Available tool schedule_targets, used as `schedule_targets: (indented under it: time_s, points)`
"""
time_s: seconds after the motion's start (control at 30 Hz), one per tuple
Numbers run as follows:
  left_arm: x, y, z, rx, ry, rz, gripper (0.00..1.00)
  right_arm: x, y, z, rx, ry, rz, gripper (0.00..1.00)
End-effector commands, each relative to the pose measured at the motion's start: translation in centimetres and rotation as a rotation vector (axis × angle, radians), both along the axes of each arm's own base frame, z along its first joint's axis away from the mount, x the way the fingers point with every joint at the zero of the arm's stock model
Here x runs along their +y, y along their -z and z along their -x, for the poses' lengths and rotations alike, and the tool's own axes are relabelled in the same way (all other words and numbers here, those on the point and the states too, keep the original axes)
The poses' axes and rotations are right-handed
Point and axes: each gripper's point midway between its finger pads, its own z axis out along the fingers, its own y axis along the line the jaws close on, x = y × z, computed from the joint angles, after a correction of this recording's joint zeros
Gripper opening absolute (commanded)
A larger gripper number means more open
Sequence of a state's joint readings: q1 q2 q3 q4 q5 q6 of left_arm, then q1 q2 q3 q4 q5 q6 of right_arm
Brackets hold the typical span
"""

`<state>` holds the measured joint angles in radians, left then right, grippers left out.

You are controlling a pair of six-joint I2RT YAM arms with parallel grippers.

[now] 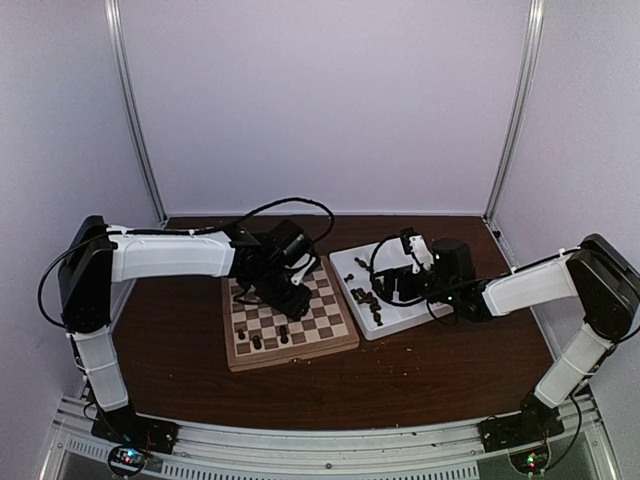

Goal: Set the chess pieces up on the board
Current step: Move the chess piece to the chessboard.

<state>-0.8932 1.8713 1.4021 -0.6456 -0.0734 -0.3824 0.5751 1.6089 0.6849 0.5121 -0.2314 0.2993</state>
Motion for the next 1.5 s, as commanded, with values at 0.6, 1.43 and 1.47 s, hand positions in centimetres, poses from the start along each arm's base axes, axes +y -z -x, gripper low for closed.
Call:
schedule_targets:
  time_s: [0.6, 1.43, 1.47]
  points:
    - [-0.9, 0.1, -2.1, -0.009, 0.002, 0.026, 0.32, -0.4, -1.0, -0.5, -0.015, 0.018, -0.014, 1.00]
    - [-0.8, -1.4, 0.5, 0.062, 0.047, 0.095, 0.09, -0.4, -1.0, -0.5, -0.011, 0.014, -0.017, 1.00]
    - [-0.7, -1.6, 0.9, 0.067, 0.048, 0.102, 0.09, -0.4, -1.0, -0.5, -0.012, 0.016, -0.018, 1.00]
